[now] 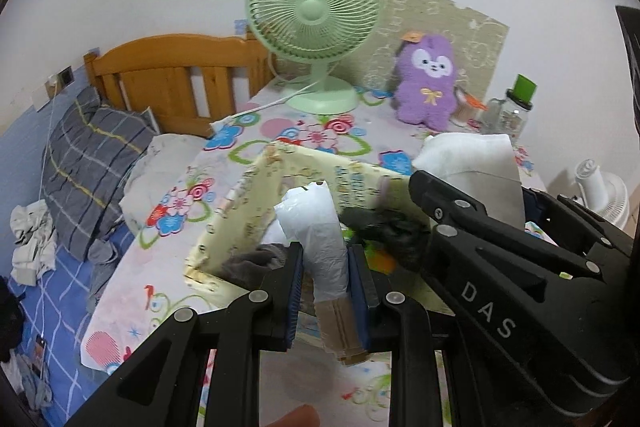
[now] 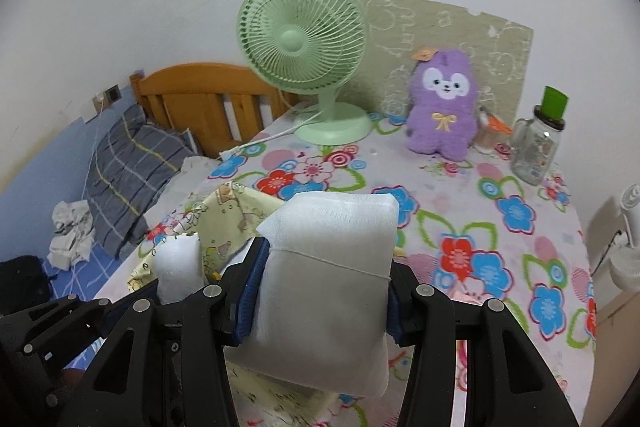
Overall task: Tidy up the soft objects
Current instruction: 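Carry the white roll in the left gripper while the right carries the towel to the box, then open both grippers to drop the roll and towel into the yellow box, then move both grippers back toward the pink wet-wipes pack on the table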
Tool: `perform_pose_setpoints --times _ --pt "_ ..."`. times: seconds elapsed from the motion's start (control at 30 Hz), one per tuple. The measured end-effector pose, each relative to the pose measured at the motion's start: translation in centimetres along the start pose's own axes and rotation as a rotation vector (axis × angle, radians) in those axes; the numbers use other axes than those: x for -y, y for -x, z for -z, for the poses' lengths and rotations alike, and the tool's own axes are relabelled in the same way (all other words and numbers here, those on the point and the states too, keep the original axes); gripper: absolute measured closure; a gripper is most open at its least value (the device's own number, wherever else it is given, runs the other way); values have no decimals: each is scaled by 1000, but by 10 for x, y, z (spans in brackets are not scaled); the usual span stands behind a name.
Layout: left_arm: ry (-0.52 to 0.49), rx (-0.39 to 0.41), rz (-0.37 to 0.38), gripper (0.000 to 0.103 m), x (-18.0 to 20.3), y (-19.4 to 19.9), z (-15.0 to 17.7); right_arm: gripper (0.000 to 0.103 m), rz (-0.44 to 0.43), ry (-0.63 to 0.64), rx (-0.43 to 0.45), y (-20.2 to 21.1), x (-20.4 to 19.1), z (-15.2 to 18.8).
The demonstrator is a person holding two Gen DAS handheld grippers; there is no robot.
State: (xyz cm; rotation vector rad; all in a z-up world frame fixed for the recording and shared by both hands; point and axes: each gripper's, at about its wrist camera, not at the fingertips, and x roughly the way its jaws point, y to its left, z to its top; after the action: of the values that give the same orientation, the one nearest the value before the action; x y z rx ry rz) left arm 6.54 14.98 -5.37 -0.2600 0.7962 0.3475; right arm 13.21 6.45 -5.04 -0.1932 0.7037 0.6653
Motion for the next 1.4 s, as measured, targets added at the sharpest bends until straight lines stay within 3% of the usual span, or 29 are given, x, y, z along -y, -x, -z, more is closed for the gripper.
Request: perform_pose_setpoints --times 0.27,0.47,0.57,0.63,0.67,0.7,0.8,1.4 --pt "27 -45 -5 81 -18 -20 1 50 -20 -5 -47 -24 -6 4" --pt "35 -53 -9 69 -20 -28 2 50 -17 -10 -68 -34 -4 5" --pt "38 -62 -8 54 -21 -31 1 46 -11 7 -70 -37 -6 3" --pt "40 -63 -15 22 -23 -34 1 31 3 16 -61 -38 -8 4" --pt "37 -68 -29 19 -24 -36 1 21 12 21 -55 -39 -9 4" --pt "34 -66 -37 18 -24 -37 1 15 24 29 -44 -39 -10 4" --pt "15 -57 -46 17 -24 -38 2 10 55 50 -38 -41 -14 4" --pt "1 -24 -20 15 -15 -18 -1 10 64 12 -1 -15 -3 1"
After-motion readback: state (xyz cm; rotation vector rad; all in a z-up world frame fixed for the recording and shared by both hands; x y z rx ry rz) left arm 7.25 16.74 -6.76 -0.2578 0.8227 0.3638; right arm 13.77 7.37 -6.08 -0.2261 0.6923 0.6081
